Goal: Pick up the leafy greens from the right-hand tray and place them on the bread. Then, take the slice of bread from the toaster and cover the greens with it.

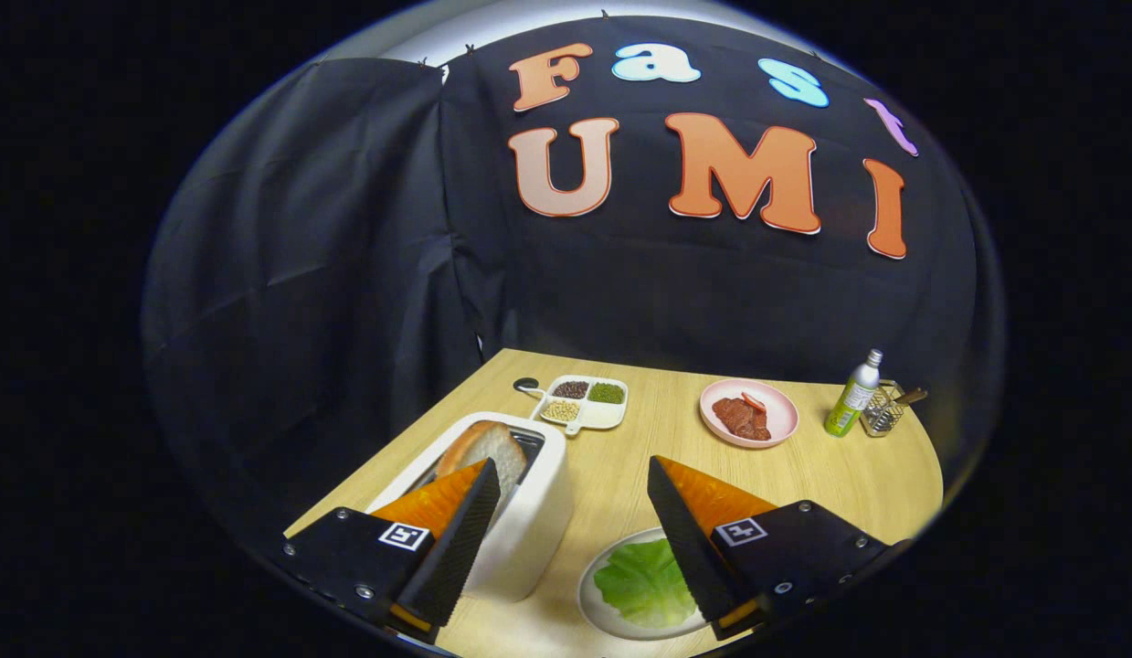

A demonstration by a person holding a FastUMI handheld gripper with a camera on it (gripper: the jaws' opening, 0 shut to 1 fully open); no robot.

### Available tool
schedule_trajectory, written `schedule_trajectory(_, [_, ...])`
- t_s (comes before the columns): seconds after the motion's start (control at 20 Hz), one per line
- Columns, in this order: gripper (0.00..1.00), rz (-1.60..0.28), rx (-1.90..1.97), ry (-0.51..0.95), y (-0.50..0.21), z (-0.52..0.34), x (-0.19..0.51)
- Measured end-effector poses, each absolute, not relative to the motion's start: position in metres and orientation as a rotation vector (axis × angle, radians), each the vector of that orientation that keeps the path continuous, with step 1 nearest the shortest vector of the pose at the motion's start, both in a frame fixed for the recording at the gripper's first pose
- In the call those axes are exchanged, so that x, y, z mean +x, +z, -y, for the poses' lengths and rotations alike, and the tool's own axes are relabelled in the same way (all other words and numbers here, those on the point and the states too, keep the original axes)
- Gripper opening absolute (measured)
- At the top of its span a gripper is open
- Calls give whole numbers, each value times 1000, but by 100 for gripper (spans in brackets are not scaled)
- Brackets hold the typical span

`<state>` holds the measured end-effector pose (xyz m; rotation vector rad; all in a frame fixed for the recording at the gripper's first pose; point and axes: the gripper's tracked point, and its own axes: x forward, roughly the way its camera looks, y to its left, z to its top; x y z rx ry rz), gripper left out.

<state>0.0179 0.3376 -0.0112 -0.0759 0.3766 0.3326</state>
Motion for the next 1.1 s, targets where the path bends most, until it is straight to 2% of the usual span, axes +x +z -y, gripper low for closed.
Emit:
schedule_trajectory(0.25, [98,-378,-108,352,-7,-374,22])
schedule_trajectory(0.65, [97,-457,-124,329,-43,-413,36])
schedule_trajectory(0.75, [92,-463,-144,313,-49,-414,39])
schedule_trajectory(0.95, [70,-484,-176,284,-62,-412,44])
schedule_trajectory(1.1, [39,-521,-173,273,-76,-411,45])
